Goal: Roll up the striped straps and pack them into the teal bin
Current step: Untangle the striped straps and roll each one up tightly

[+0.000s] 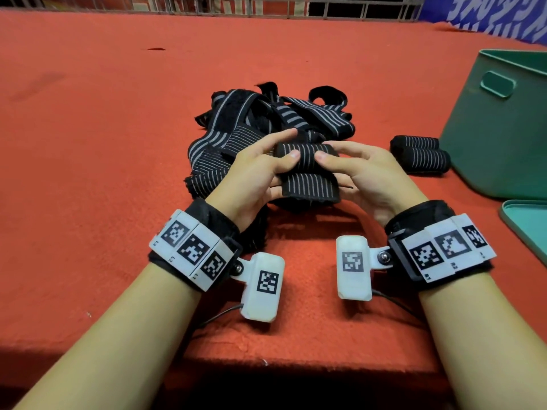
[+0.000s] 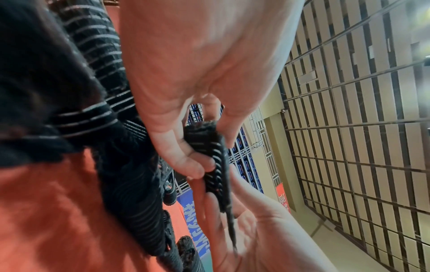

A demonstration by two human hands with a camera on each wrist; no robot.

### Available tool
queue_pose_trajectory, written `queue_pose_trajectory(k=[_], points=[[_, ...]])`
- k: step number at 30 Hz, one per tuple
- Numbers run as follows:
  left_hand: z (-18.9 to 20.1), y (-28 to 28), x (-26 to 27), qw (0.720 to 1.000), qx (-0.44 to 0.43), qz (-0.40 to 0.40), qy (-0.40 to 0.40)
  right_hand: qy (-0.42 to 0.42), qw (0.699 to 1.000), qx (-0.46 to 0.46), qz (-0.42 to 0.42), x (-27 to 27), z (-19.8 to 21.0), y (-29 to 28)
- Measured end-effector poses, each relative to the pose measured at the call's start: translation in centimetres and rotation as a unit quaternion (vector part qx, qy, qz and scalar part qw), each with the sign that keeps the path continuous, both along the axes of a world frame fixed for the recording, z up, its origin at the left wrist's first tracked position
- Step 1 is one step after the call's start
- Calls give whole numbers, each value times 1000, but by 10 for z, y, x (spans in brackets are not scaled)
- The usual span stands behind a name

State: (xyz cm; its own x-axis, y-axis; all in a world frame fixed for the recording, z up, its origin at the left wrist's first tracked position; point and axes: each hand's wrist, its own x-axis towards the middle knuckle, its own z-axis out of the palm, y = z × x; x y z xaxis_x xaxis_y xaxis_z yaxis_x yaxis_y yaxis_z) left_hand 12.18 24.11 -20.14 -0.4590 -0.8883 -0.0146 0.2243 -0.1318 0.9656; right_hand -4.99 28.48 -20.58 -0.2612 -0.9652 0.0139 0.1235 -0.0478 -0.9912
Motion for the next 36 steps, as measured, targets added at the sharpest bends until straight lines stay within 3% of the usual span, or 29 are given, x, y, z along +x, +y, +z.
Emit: queue_pose_trajectory(k=[11,17,20,26,31,36], points=[[3,4,-11,999,-22,43,7,28,998,-3,-52,-18,11,6],[17,4,-77,995,-88,25,-25,-10,995,24,-92,-72,25,19],[15,1,-121,997,-69,-9,-39,-56,987,21,-148,-103,28,26],[1,1,-186,997,-28,-47,-57,-46,972,52,-224,-159,9,32],[-13,3,-220,997,45,-40,-50,-50,968,74,-235,-179,-4,35],[-28,-5,-235,996,46,-17,-68,-33,969,131,-209,-190,-6,45]])
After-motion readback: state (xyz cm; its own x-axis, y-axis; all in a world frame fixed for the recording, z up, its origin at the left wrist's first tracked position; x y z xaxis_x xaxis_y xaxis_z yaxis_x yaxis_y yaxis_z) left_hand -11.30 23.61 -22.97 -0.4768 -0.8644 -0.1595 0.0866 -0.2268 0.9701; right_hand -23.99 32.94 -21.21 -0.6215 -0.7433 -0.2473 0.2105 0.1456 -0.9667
